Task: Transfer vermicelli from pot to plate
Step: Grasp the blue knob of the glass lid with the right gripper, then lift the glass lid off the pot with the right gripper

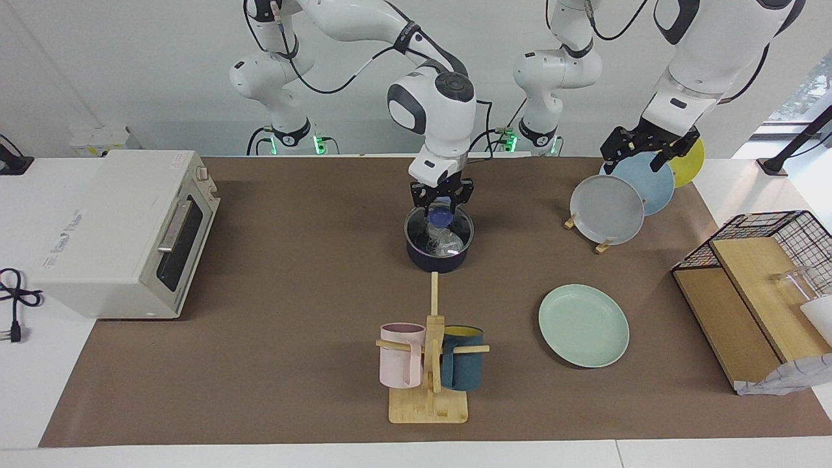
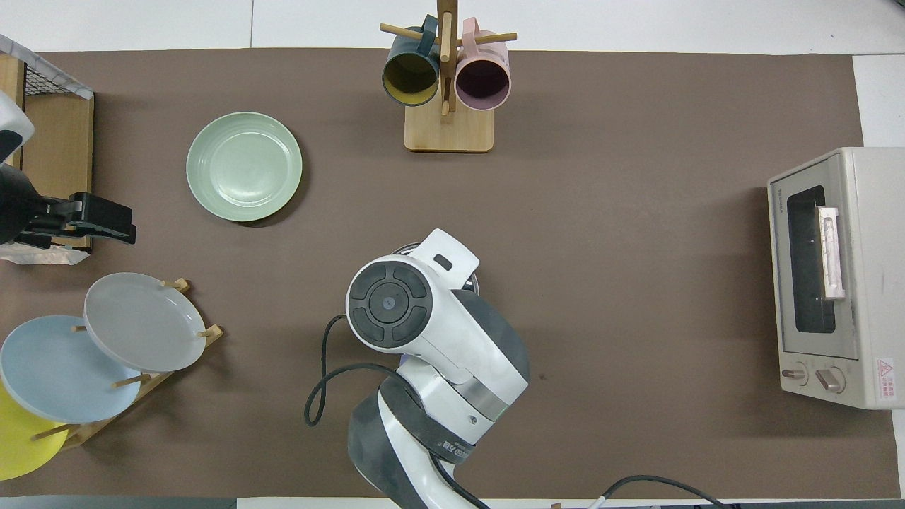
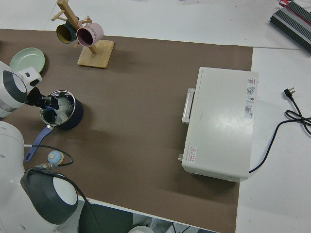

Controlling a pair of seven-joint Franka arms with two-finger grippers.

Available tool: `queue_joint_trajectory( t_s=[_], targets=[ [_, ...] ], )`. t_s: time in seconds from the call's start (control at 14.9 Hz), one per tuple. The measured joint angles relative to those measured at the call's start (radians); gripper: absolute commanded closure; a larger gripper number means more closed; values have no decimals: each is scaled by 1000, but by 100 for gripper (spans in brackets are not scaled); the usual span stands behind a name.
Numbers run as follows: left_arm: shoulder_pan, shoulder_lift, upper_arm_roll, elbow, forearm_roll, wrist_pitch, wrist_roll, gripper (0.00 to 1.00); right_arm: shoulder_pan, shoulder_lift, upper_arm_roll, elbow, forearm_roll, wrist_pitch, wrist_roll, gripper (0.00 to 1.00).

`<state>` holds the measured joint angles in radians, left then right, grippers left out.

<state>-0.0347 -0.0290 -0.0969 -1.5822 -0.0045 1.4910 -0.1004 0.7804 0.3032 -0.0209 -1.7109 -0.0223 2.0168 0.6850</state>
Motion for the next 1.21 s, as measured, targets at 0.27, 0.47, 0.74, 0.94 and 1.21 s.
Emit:
queue_joint_trajectory(
  t_s=[0.27, 0.47, 0.74, 0.94, 1.21],
  targets=[
    [0, 0, 0, 0, 0, 0, 0, 0, -3, -3, -2, 18, -18, -21, -2, 56],
    [0, 0, 0, 0, 0, 0, 0, 0, -19, -11, -8, 88, -31, -113, -21, 56],
    [0, 0, -1, 0, 0, 0, 0, 0, -100, -37, -13, 149, -32, -193, -109, 56],
    [-6, 0, -8, -4, 0, 5, -3, 0, -227, -73, -16, 153, -32, -225, -263, 56],
    [-157, -15, -26, -106, 0, 164, -229, 0, -399, -110, -17, 151, -31, -284, -464, 56]
  ],
)
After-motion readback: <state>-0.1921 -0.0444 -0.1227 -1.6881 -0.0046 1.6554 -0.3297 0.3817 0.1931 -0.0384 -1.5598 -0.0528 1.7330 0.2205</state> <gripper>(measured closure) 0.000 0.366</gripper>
